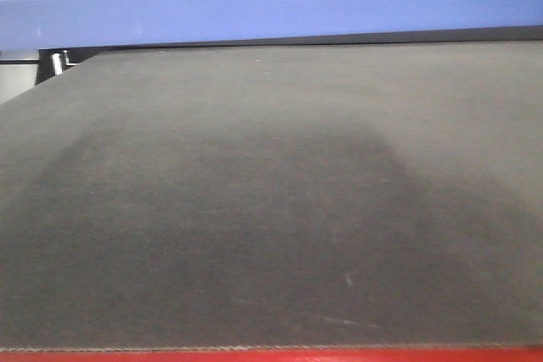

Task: Grab blue tray and place on right shelf
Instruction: 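Hold the tray raised with both grippers while driving away from table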

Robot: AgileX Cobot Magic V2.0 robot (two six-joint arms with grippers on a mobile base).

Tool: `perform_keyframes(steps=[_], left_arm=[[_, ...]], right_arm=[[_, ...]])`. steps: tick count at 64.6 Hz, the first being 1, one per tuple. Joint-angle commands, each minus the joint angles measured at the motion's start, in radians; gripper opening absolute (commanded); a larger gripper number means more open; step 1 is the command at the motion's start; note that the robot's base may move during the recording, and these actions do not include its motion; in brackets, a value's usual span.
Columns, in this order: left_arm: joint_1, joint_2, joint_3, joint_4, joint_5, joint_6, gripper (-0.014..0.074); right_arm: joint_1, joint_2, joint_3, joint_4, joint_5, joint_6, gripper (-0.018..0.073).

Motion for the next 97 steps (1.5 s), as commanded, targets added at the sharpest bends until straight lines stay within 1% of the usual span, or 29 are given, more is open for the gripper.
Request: perform_keyframes(steps=[1, 21, 31, 45, 97], left_arm=[[-0.016, -0.025, -0.021, -0.014, -0.002, 0.037, -0.0048], [-0.016, -0.025, -0.021, -0.014, -0.002, 0.037, -0.0048], [-0.016, -0.025, -0.021, -0.048, -0.002, 0.037, -0.0048], [-0.016, -0.025, -0.021, -0.071, -0.002, 0.037, -0.0048], [-0.016, -0.025, -0.021, -0.072, -0.002, 0.037, -0.0048]], right_arm=[[0.006, -0.029, -0.033, -0.021, -0.093, -0.023, 0.0056], [0.006, -0.029, -0.033, -0.021, -0.093, -0.023, 0.0056], [0.006, -0.029, -0.033, -0.021, -0.093, -0.023, 0.0056], [0.006, -0.029, -0.033, -0.021, -0.093, -0.023, 0.0056], [0.006, -0.029, -0.033, -0.021, -0.092, -0.023, 0.0056]])
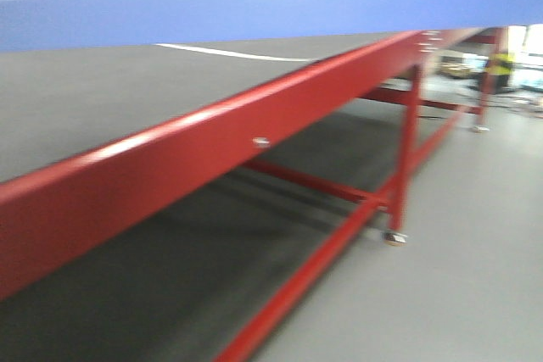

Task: Grab blue tray and place on right shelf
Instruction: 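Hold the tray raised with both grippers while driving away from table, then carry the tray with both grippers toward the rack of blue bins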

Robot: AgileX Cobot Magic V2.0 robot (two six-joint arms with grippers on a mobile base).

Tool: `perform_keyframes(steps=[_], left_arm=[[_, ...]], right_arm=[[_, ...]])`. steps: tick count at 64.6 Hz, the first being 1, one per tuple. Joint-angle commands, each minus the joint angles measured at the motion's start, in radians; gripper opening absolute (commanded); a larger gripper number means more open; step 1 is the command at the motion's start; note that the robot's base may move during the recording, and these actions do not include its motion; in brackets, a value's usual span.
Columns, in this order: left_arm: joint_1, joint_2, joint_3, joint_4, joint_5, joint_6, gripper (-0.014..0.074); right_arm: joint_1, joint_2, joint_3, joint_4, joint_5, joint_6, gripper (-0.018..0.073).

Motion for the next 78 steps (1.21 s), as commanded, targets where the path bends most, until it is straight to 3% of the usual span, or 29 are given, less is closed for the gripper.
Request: perform_keyframes(steps=[1, 78], left_arm=[[-0.016, -0.025, -0.021, -0.042, -0.007, 0.037, -0.0048], [-0.016, -0.025, -0.021, -0.042, -0.007, 0.037, -0.0048]], right_arm=[[0.006, -0.027, -0.033, -0.013, -0.099, -0.023, 0.0056], [0.006, -0.027, -0.033, -0.013, -0.099, -0.023, 0.0056]])
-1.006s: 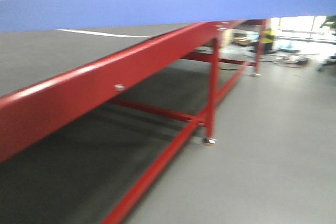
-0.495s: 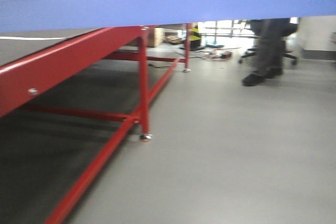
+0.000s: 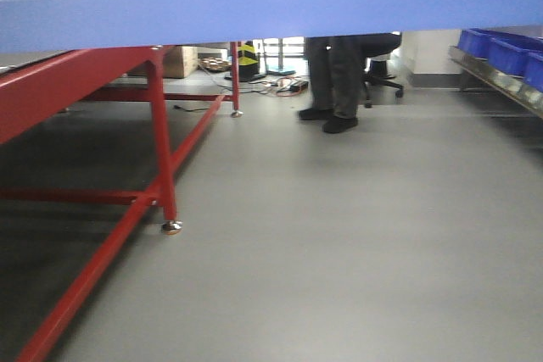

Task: Grab blue tray and place on right shelf
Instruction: 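Carry the tray with both grippers toward the rack of blue bins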

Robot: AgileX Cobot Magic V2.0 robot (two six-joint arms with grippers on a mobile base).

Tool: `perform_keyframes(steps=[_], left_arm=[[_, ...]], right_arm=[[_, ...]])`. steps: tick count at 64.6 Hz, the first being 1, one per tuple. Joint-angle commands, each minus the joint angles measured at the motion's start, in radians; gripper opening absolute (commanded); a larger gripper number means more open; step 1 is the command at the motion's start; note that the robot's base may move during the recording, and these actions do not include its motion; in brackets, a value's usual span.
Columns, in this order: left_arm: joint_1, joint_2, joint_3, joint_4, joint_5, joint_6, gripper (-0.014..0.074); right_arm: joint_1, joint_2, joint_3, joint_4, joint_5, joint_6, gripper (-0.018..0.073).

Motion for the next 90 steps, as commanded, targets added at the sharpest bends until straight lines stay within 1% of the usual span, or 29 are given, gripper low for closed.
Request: perform_keyframes(steps=[1, 90], left_arm=[[-0.016, -0.025, -0.022, -0.039, -0.013, 0.037, -0.0048], [-0.016, -0.025, -0.022, -0.044, -0.012, 0.037, -0.0048]], right_arm=[[0.006, -0.027, -0.033, -0.013, -0.102, -0.023, 0.0056], [0.006, -0.027, -0.033, -0.013, -0.102, -0.023, 0.0056]])
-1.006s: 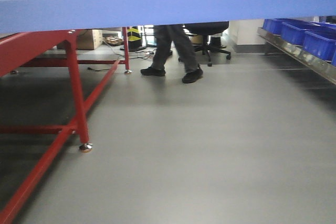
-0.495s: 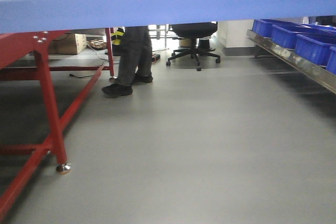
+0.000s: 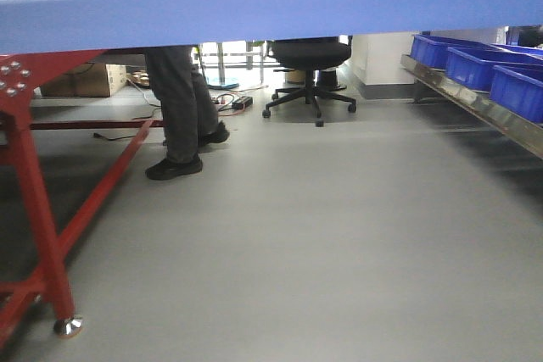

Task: Grab blue tray and place on right shelf
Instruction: 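Carry the tray with both grippers toward the rack of blue bins, then drive up to the steel shelf rack holding the tray with both grippers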

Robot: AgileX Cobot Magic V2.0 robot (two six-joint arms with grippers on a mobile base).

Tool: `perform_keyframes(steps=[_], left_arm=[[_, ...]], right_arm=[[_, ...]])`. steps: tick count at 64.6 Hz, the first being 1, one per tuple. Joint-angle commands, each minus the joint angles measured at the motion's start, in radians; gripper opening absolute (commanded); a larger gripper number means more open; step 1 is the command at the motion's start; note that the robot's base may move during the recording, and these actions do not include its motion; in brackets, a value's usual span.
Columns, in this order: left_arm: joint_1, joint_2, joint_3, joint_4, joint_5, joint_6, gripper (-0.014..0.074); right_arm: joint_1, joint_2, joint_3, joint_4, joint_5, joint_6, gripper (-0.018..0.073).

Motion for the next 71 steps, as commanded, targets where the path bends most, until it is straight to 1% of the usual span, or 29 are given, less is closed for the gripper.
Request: perform_keyframes(steps=[1, 41, 71], left_arm=[[-0.016, -0.025, -0.022, -0.04, -0.016, 0.037, -0.0048], [-0.016, -0.025, -0.022, -0.058, -0.016, 0.037, -0.0048], [-0.016, -0.025, -0.022, -0.058, -0.016, 0.037, -0.0048]], right_arm=[[0.006, -0.025, -0.033, -0.013, -0.104, -0.023, 0.0056], [0.006, -0.025, -0.033, -0.013, -0.103, -0.023, 0.0056], [0.006, -0.025, -0.033, -0.013, -0.103, -0.023, 0.0056]])
